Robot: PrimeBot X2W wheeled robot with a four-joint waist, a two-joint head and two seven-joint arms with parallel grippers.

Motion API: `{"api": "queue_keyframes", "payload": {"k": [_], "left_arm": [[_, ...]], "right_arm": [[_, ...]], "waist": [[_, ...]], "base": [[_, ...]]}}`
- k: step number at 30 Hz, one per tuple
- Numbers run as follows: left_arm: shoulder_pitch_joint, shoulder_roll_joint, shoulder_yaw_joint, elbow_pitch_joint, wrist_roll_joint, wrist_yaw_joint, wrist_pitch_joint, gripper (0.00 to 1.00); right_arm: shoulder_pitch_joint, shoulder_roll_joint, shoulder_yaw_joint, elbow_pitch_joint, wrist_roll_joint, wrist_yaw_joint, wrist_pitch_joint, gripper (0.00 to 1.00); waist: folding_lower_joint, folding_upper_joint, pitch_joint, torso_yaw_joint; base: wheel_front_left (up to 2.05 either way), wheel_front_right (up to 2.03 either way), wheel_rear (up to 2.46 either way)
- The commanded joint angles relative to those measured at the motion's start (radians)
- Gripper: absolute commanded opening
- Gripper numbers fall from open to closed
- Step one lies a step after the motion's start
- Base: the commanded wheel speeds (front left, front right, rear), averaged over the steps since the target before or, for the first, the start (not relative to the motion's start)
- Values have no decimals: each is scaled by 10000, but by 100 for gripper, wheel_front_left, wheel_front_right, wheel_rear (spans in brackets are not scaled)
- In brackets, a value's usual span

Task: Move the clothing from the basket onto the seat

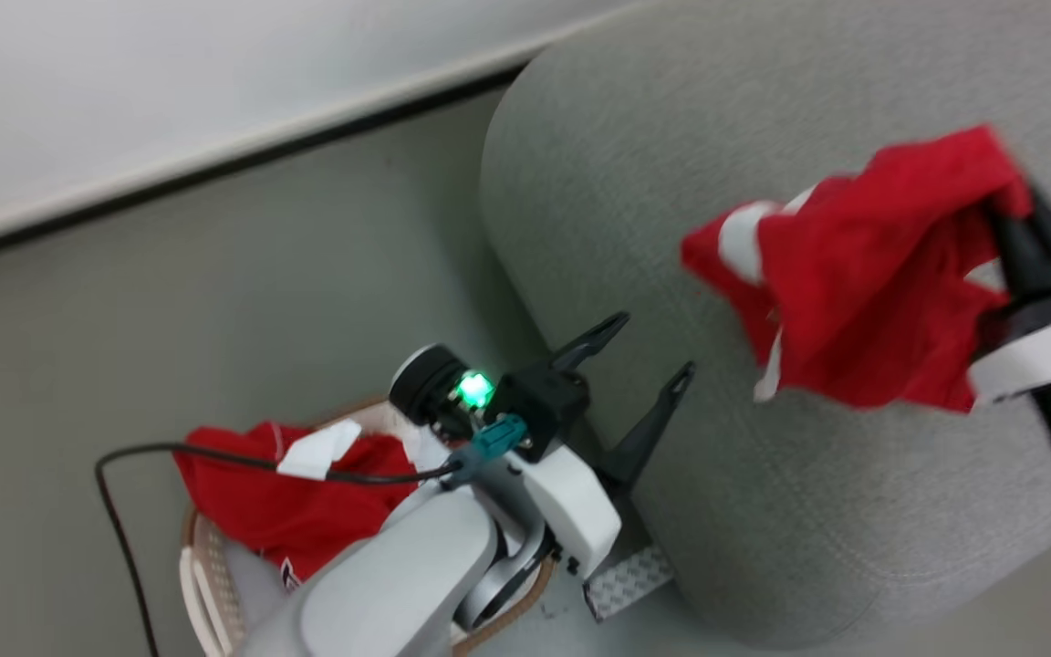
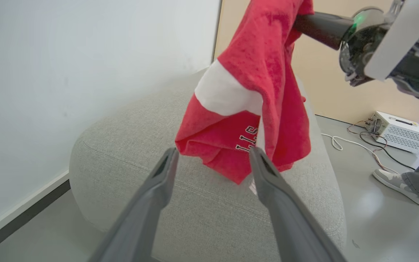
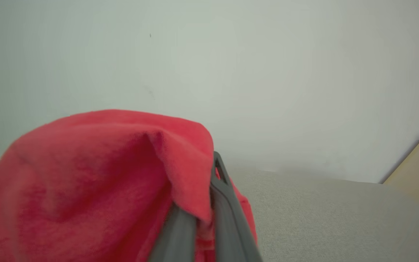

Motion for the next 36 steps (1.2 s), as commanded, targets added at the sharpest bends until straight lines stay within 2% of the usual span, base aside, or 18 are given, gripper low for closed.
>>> {"api": "queue_keyframes", "payload": {"k": [1, 5, 10, 14, 18, 24, 25, 27, 28, 29, 36], "left_arm": [[-384, -48, -57, 1, 159, -125, 49, 100], [-1072, -242, -212, 36, 382, -352, 122, 100], [-1963, -547, -391, 73, 621, -572, 176, 100], [-2535, -803, -461, 117, 756, -609, 62, 100], [-2790, -959, -429, 222, 745, -502, -128, 100], [-2813, -1068, -448, 393, 617, -386, -361, 100], [-2801, -1070, -438, 414, 595, -365, -372, 100], [-2775, -1013, -396, 474, 562, -352, -449, 100], [-2775, -1013, -396, 474, 562, -352, -449, 100], [-2735, -972, -373, 506, 528, -334, -489, 100], [-2296, -618, -98, 715, 247, -125, -749, 100]], "right_arm": [[-491, -177, -291, 189, 210, -22, 7, 0], [-1536, -571, -784, 597, 291, -22, 6, 0], [-3126, -1363, -1530, 1378, 462, -22, 6, 0], [-4321, -2235, -2264, 2497, 399, -22, 6, 0], [-5064, -2726, -2961, 3961, -171, -22, 9, 0], [-5163, -2385, -4303, 5831, -999, -22, 9, 0], [-5031, -2298, -4456, 6010, -1197, -22, 9, 5], [-4824, -2084, -4824, 6126, -1427, -22, 7, 45], [-4824, -2084, -4824, 6126, -1427, -22, 7, 45], [-4679, -1914, -4989, 6120, -1564, -22, 7, 100], [-3263, -772, -5980, 4717, -2279, -22, 7, 100]], "waist": [[-1, -1, 1220, 555], [-1, -1, 2273, 1048], [-1, -1, 3490, 1643], [-1, -1, 4209, 2127], [-1, -1, 4588, 2501], [-1, -1, 4788, 2867], [-1, -1, 4788, 2871], [-1, -1, 4736, 2828], [-1, -1, 4736, 2828], [-1, -1, 4659, 2784], [-1, -1, 3784, 2441]], "base": [[0, 0, 0], [0, 0, 0], [0, 0, 0], [0, 0, 0], [0, 0, 0], [0, 0, 0], [0, 0, 0], [0, 0, 0], [0, 0, 0], [0, 0, 0], [0, 0, 0]]}}
